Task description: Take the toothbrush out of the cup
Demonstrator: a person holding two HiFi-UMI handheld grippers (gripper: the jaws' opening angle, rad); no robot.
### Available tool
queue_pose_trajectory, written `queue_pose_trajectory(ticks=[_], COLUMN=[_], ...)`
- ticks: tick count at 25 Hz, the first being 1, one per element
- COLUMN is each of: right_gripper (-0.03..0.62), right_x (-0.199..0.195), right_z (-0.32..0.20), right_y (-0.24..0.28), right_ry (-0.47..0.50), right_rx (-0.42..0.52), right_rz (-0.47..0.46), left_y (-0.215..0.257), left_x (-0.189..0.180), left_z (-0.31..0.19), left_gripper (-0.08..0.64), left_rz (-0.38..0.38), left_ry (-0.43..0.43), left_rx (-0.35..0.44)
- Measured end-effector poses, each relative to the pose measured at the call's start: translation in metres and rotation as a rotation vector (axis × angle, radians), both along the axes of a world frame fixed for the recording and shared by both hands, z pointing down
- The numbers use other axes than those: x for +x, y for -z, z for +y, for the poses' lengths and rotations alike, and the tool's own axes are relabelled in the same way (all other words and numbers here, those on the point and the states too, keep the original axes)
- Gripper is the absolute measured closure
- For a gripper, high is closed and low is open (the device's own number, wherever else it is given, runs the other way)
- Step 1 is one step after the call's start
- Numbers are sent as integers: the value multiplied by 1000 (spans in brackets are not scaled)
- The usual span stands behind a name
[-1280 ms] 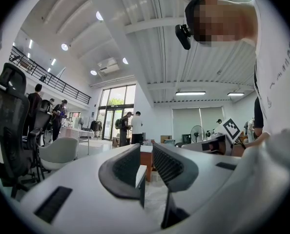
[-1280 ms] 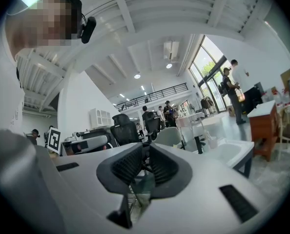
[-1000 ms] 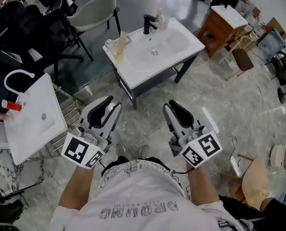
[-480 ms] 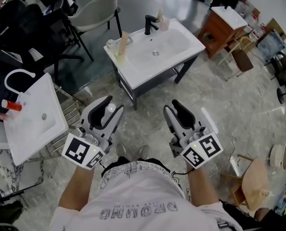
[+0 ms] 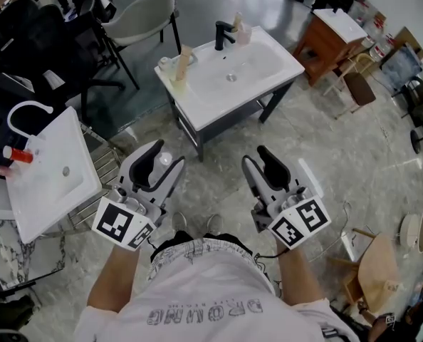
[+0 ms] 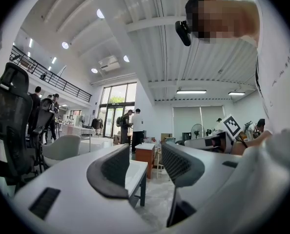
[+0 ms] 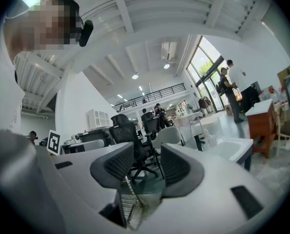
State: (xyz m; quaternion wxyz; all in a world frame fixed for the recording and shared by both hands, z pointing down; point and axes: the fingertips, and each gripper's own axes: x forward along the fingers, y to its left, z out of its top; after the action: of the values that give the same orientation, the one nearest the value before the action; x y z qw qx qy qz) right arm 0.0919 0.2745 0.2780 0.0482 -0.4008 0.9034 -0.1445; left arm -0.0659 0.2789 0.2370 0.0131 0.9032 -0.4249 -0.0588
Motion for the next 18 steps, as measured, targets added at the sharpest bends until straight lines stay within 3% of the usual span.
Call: queue_pose_trajectory(ticks=[18], right_gripper=[419], right_x=[30], right_z=[-9], right_y=[-7], right_ry=[29], right_rx=[-1], right_rz=[-10], left_y=[0], left_x=[17], left_z=[-11], left_gripper=[342], left_rz=[17], left_ry=[67], left_rx=[17])
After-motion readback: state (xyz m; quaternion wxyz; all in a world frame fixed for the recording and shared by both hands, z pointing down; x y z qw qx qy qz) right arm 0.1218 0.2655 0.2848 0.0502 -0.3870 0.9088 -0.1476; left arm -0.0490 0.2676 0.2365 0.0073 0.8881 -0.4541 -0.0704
